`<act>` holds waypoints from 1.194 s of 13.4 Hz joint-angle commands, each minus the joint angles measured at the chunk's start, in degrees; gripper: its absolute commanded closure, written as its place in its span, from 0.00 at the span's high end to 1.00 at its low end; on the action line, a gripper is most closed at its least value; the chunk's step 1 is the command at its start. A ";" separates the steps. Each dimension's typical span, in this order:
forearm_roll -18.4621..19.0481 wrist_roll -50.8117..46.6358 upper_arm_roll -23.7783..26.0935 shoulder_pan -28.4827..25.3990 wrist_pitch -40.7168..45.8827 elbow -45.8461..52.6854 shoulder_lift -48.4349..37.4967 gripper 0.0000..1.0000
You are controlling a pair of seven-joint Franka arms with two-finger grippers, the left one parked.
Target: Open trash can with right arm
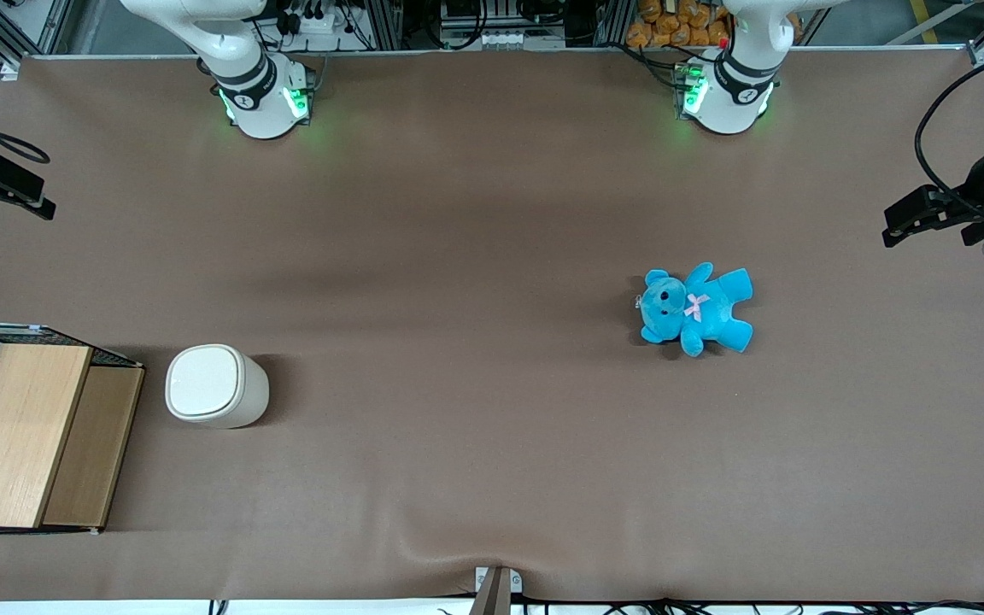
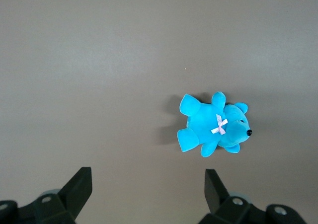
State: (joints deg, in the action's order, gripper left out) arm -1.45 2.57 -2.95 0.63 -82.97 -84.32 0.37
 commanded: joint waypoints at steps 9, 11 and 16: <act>1.02 0.06 0.05 0.42 0.45 -0.58 1.48 1.00; 0.93 0.15 -0.03 0.16 0.79 -1.02 1.56 1.00; 0.66 0.50 0.05 -0.19 -3.42 -0.85 5.51 1.00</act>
State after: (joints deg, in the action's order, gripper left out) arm -1.05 2.58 -2.97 0.60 -85.03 -85.35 4.32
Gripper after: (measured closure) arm 0.000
